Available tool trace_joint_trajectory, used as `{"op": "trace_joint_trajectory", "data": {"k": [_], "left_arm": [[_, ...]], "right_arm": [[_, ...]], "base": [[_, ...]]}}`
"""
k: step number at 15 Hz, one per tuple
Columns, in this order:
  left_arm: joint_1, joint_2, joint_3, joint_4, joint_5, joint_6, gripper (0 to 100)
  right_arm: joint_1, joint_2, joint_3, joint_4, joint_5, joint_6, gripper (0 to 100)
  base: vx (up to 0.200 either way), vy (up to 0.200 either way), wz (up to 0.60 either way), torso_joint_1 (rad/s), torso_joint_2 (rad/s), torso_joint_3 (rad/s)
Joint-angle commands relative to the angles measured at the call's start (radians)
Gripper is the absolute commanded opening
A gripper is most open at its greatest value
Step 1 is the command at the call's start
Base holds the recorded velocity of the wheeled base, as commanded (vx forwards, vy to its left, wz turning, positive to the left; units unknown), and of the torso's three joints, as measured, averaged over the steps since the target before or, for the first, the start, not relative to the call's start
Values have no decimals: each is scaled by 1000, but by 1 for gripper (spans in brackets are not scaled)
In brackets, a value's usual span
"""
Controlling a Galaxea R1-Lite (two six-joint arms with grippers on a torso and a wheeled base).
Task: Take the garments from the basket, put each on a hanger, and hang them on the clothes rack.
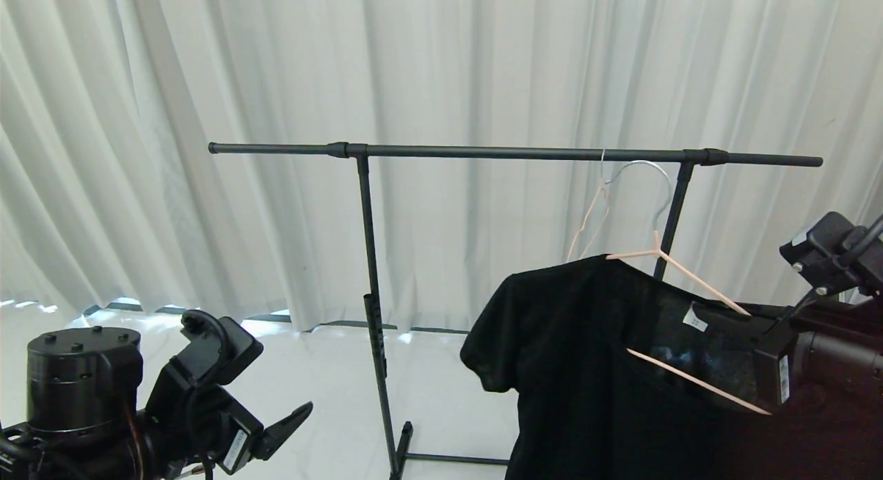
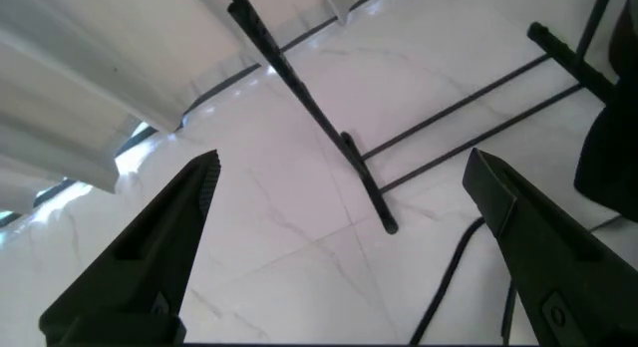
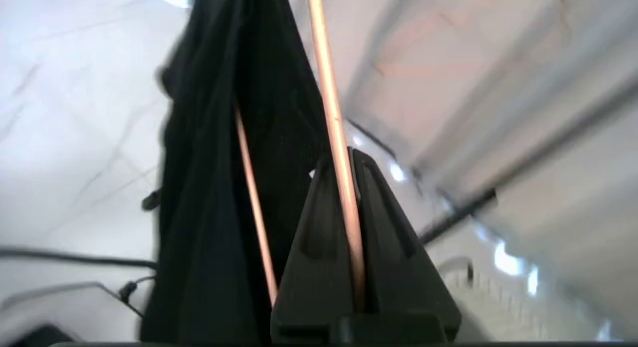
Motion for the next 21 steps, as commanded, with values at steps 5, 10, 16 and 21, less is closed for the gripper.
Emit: {"op": "trace_joint_trajectory", "data": {"k": [5, 10, 16, 21], "left_arm": [[1, -16, -106, -1, 118, -66, 100], [-1, -21, -112, -1, 149, -78, 100], [-3, -19, -125, -1, 150, -78, 100], [-58, -33, -132, -1, 150, -80, 100]], "right_arm": [[60, 70, 5, -5, -62, 109, 0], [104, 162, -18, -108, -142, 152, 0], [54, 356, -240, -184, -224, 157, 0], [41, 448, -345, -252, -270, 157, 0]], "base": [[0, 80, 0, 3, 2, 0], [0, 160, 0, 2, 0, 2], [0, 0, 0, 0, 0, 0], [120, 0, 0, -3, 0, 2]]}}
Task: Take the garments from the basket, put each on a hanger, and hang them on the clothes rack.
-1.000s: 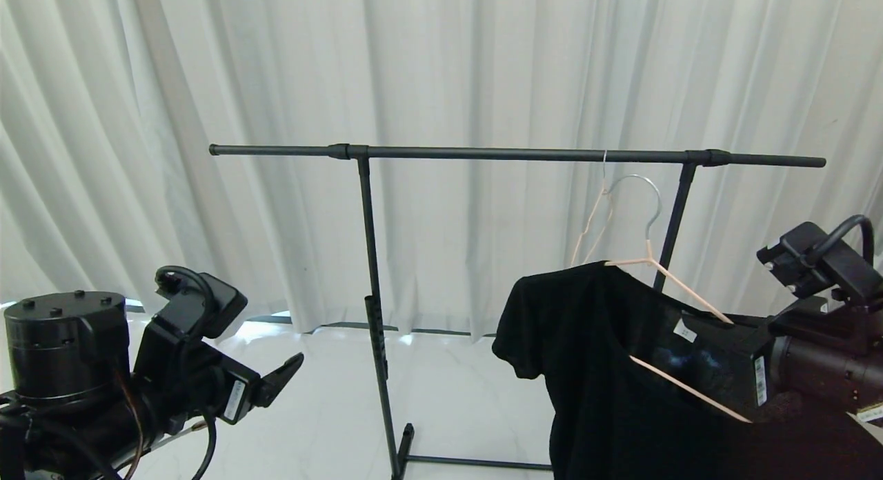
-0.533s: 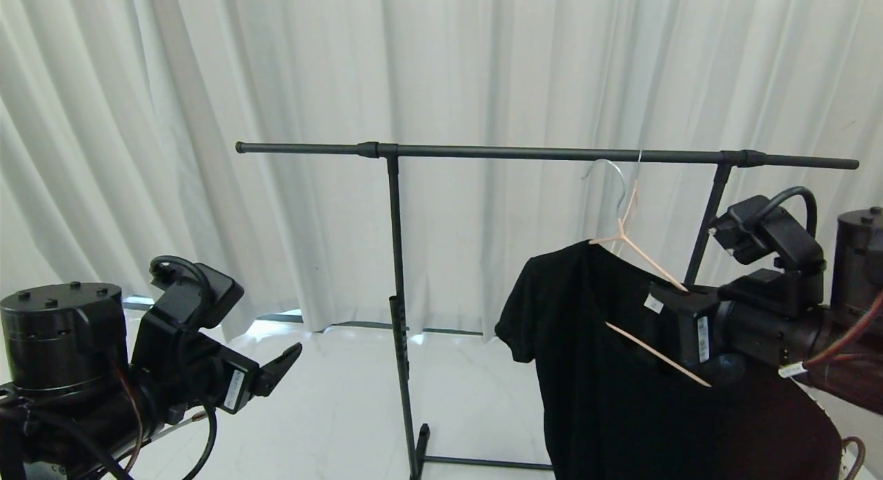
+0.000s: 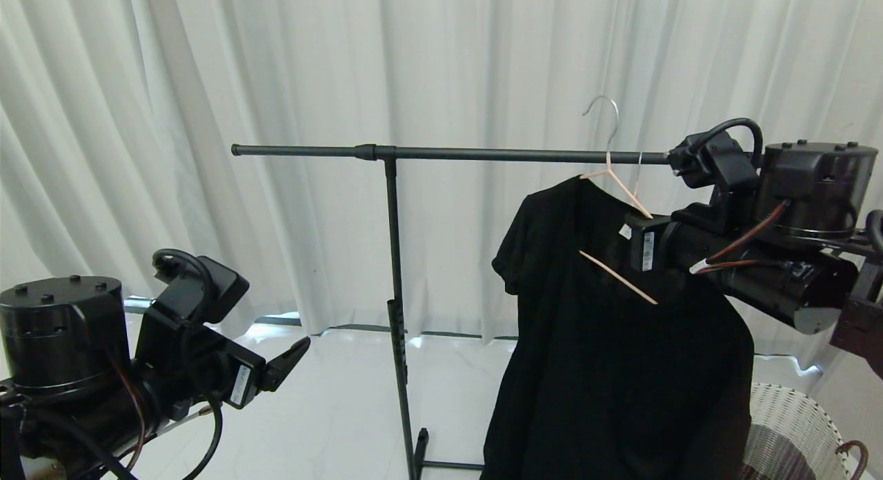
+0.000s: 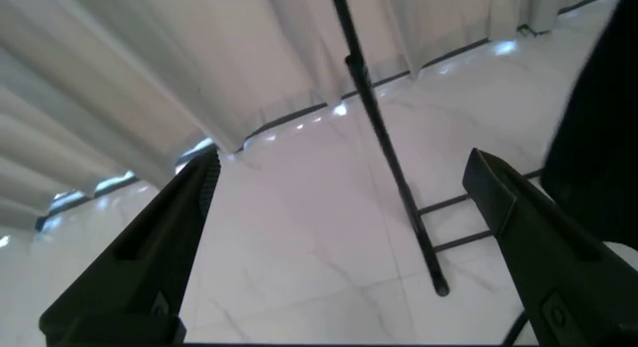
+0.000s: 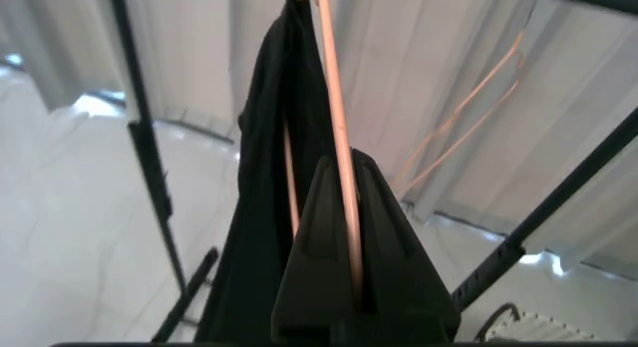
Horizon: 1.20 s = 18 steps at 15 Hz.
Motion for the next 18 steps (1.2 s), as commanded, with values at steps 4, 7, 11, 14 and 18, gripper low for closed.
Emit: {"op": "trace_joint_trajectory", "data": {"k": [4, 7, 11, 14, 18], "left_arm": [[-63, -4, 0, -1, 6, -14, 100], [-67, -4, 0, -1, 6, -14, 100], [-67, -6, 3, -1, 6, -14, 100], [-79, -6, 3, -1, 6, -14, 100], [-84, -4, 3, -1, 6, -14, 100]], "right_arm": [[-2, 53, -29, 1, -7, 0, 0], [-19, 69, -29, 1, -13, -2, 0], [-39, 94, -30, -1, -21, -3, 0], [-46, 111, -30, -1, -22, -3, 0], [-66, 161, -70, -1, -24, -6, 0]], "base": [[200, 0, 0, 5, 3, 0], [200, 0, 0, 10, 4, 1], [150, 0, 0, 2, 2, 3], [0, 0, 0, 0, 0, 0], [0, 0, 0, 0, 0, 0]]}}
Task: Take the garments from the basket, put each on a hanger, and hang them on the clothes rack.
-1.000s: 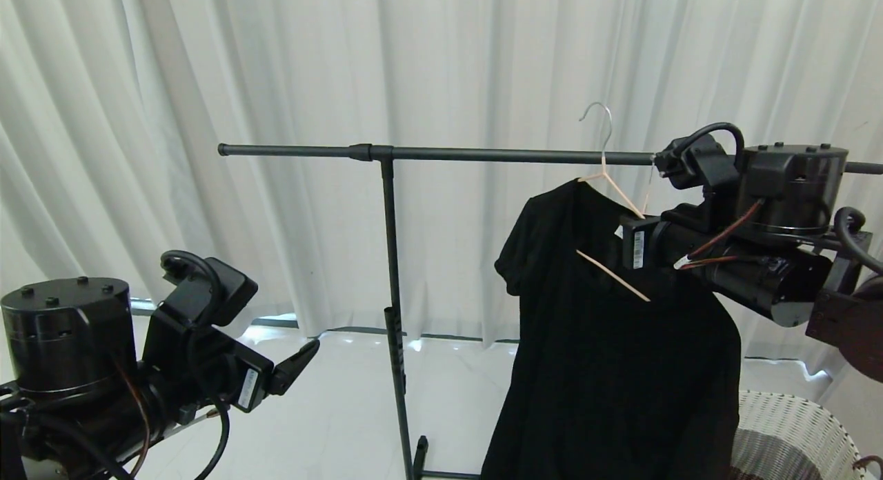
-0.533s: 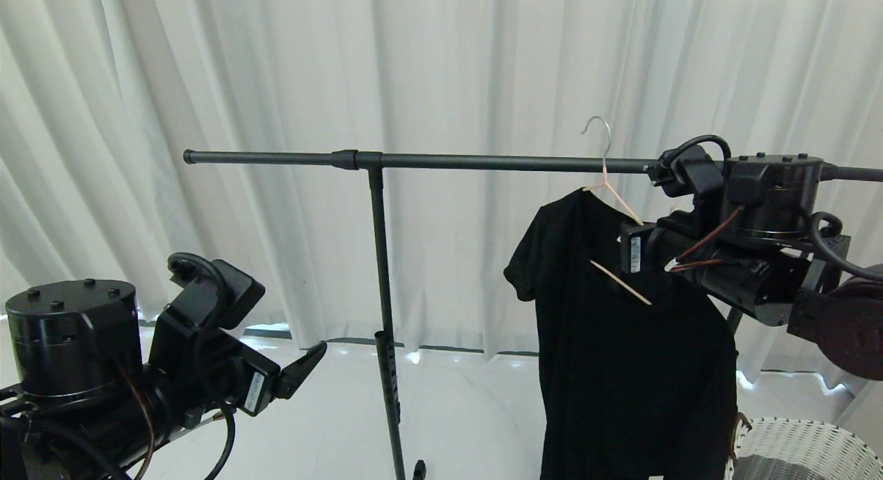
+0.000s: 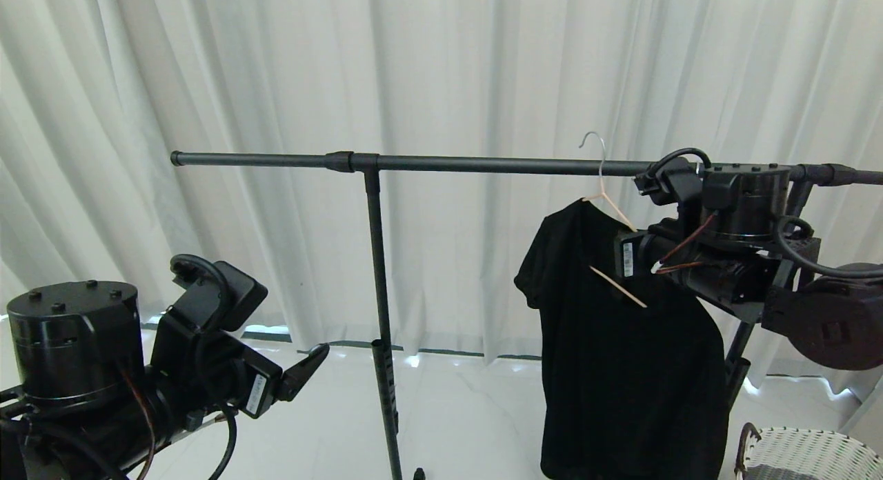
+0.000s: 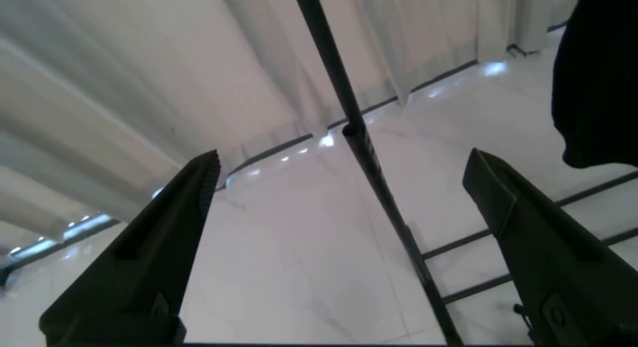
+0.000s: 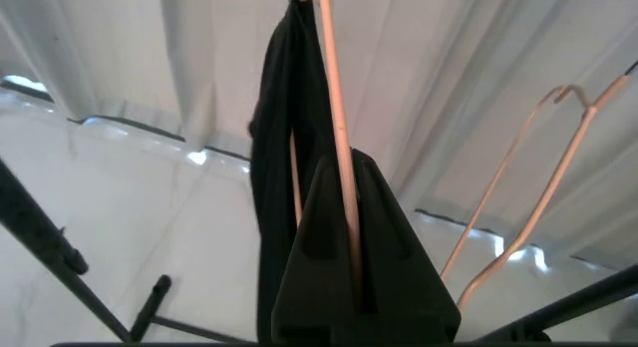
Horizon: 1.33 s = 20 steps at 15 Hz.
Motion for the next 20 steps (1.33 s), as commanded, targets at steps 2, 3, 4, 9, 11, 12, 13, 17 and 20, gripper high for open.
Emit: {"op": "trace_joint_trajectory", "data": {"k": [2, 3, 4, 9, 11, 12, 13, 17, 20], "left_arm": [[0, 2, -1, -1, 0, 0, 100], [0, 0, -1, -1, 0, 0, 100], [0, 0, -1, -1, 0, 0, 100], [0, 0, -1, -1, 0, 0, 100], [0, 0, 0, -1, 0, 0, 100], [-5, 0, 0, -1, -1, 0, 100], [-5, 0, 0, -1, -1, 0, 100], [-13, 2, 0, -1, -1, 0, 100], [-10, 2, 0, -1, 0, 0, 100]], "right_arm": [[-18, 70, -45, -1, -23, -1, 0], [-19, 92, -64, -1, -37, -1, 0], [-21, 108, -78, 1, -46, -1, 0], [-18, 130, -73, 5, -46, -2, 0], [-18, 133, -73, 5, -48, -2, 0], [-18, 133, -73, 5, -48, -2, 0], [-18, 133, -74, 5, -48, -2, 0], [-15, 127, -73, 16, -48, -2, 100], [8, 70, -82, 19, -48, 4, 100]], "base": [[0, 0, 0, 0, 0, 0], [0, 0, 0, 0, 0, 0], [0, 0, 0, 0, 0, 0], [0, 0, 0, 0, 0, 0], [0, 0, 0, 0, 0, 0], [0, 0, 0, 0, 0, 0], [0, 0, 0, 0, 0, 0], [0, 0, 0, 0, 0, 0], [0, 0, 0, 0, 0, 0]]}}
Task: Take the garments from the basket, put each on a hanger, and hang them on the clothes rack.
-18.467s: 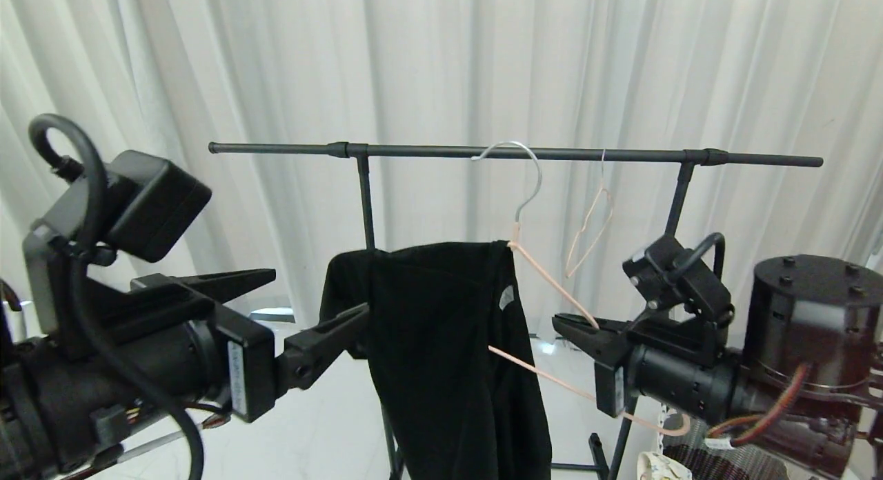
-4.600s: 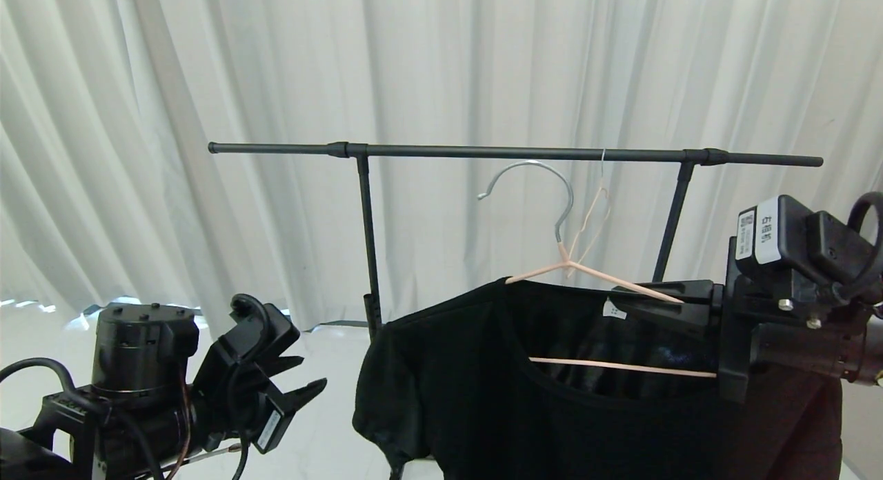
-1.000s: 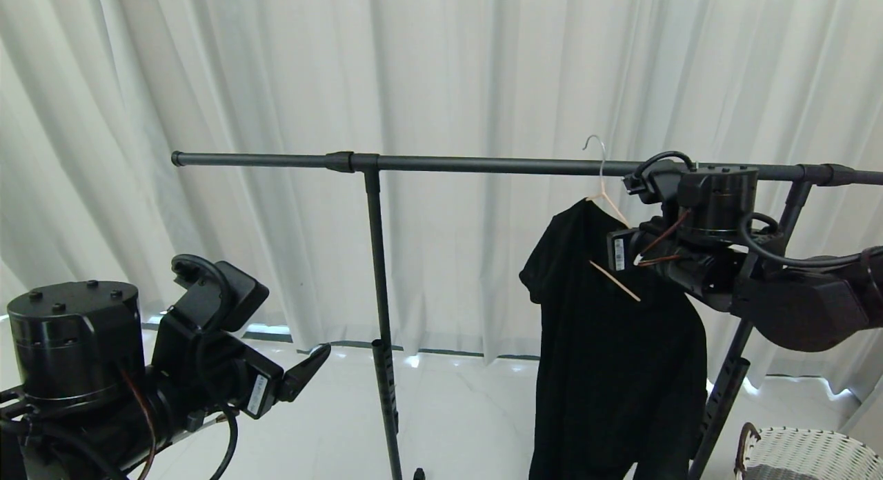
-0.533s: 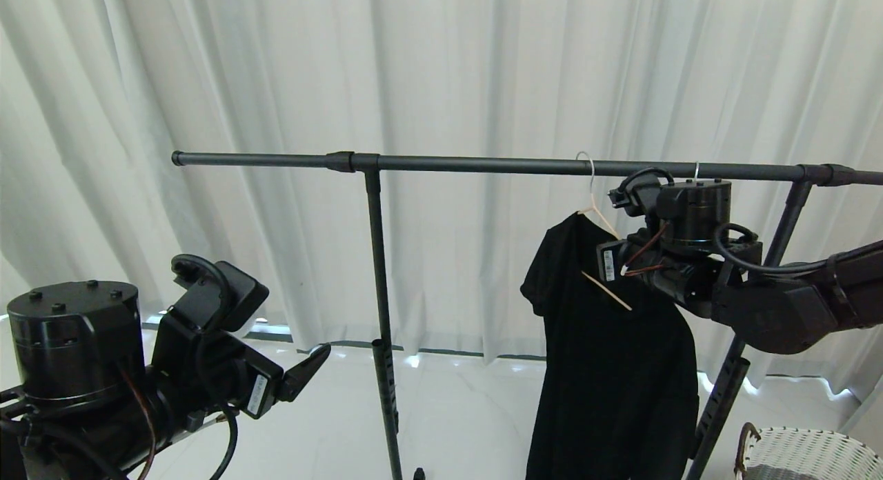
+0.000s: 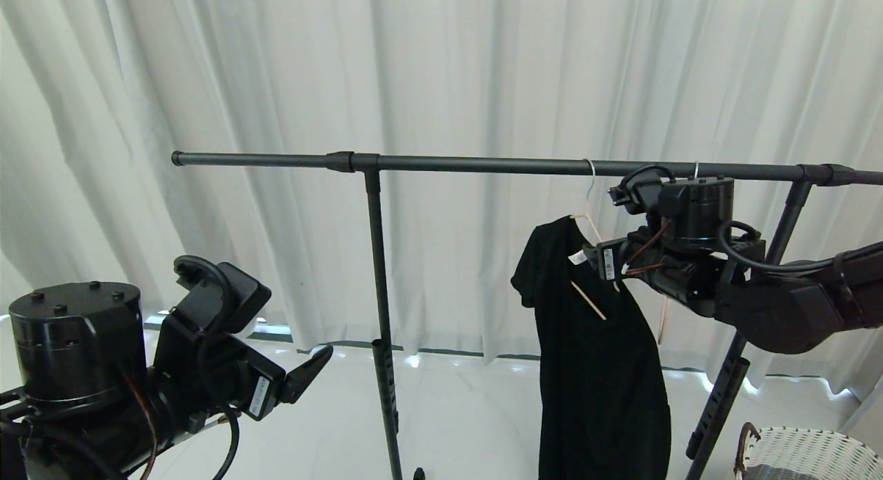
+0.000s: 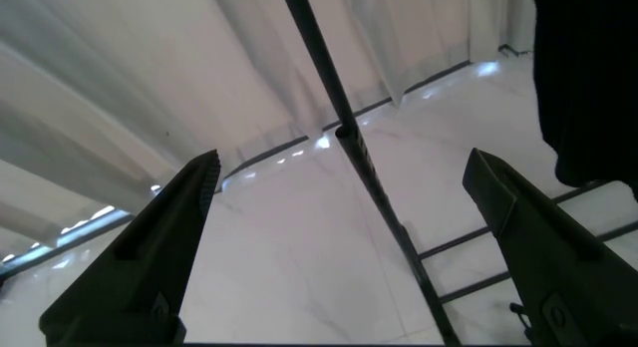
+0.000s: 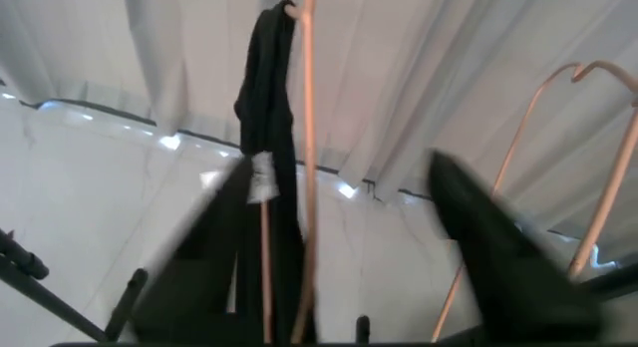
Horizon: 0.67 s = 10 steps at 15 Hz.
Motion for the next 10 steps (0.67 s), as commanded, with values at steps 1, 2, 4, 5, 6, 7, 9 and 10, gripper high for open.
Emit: {"op": "trace_joint_trajectory", "data": {"k": [1, 2, 4, 5, 6, 7, 9, 10], "left_arm": [[5, 2, 2, -1, 2, 0, 100], [6, 2, 2, -1, 4, 0, 100], [8, -1, 2, -1, 24, -1, 100], [12, -1, 0, -1, 31, -8, 100], [18, -3, 0, -1, 31, -17, 100], [23, -3, -1, -1, 31, -17, 100], [26, -11, -3, -1, 31, -18, 100], [28, -14, -3, -1, 31, -18, 100]], "right_arm": [[21, -76, -10, 10, 0, 3, 100], [23, -133, -11, 51, 0, 3, 100], [19, -255, -28, 222, 7, 5, 100], [15, -309, -53, 318, 7, 3, 100], [10, -350, -85, 415, 7, -6, 100], [3, -381, -116, 511, 3, -18, 100], [-60, -449, -143, 709, 6, -100, 100], [-88, -462, -137, 711, 17, -127, 100]], "base": [[0, 0, 0, 0, 0, 0], [0, 0, 0, 0, 0, 0], [0, 0, 0, 0, 0, 0], [0, 0, 0, 0, 0, 0], [0, 0, 0, 0, 0, 0], [0, 0, 0, 0, 0, 0], [-200, 0, 0, 5, 7, 0], [-200, 0, 0, 17, 7, -2]]}}
